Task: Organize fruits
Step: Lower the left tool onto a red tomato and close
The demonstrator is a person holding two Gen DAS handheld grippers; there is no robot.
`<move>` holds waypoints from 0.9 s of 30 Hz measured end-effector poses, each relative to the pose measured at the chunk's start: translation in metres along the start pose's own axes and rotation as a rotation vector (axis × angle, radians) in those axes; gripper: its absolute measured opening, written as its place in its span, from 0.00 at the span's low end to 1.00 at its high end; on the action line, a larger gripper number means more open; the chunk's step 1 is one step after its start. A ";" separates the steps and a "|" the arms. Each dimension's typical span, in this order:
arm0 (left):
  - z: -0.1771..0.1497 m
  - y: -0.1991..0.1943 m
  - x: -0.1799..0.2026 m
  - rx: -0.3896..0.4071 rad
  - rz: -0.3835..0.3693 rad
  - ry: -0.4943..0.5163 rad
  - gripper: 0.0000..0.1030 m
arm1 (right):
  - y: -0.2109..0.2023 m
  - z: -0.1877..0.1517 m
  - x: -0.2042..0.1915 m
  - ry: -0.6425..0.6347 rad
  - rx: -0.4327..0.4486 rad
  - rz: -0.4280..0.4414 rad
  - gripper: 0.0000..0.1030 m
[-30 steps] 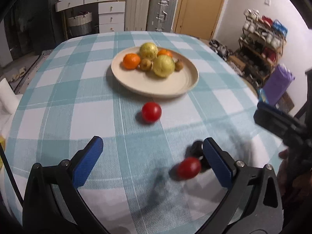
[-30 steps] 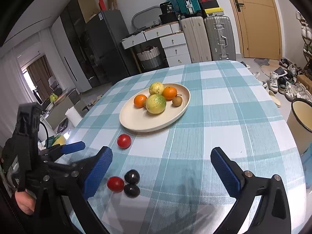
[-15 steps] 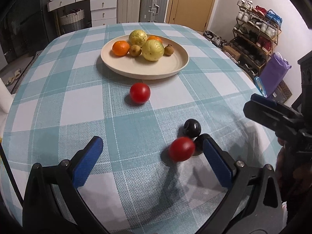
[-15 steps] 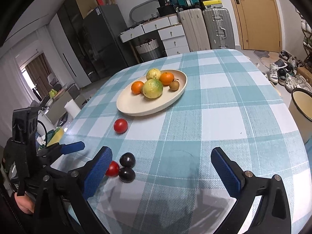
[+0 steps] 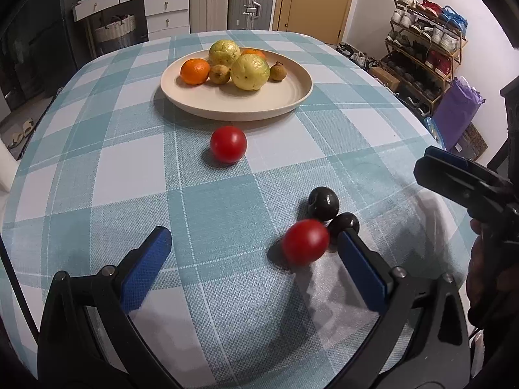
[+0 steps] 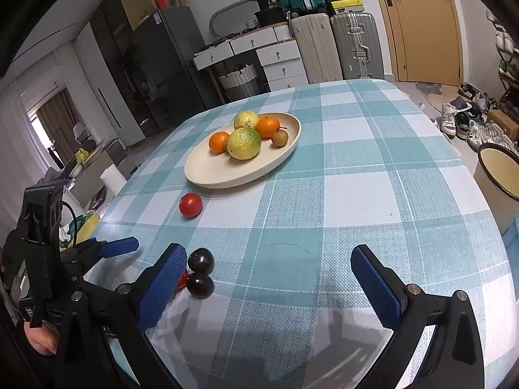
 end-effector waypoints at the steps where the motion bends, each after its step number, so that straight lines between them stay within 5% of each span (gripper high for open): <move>1: 0.000 0.001 0.000 0.002 0.001 0.003 0.99 | 0.000 0.000 0.000 -0.003 0.001 -0.003 1.00; 6: 0.001 0.003 0.000 0.014 -0.039 -0.006 0.92 | 0.001 -0.002 0.004 0.002 0.000 -0.009 1.00; 27: -0.010 0.003 0.005 0.027 -0.165 -0.012 0.26 | 0.007 -0.003 0.001 -0.019 -0.022 -0.043 1.00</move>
Point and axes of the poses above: each gripper's, at about its wrist camera, not at the fingertips, and y roughly the way its jaws point, x to its right, z to its top, the point moved 3 cm from there along y, roughly the way its jaws point, and after that the axes turned 5 degrees about z, right-handed, at the moved point
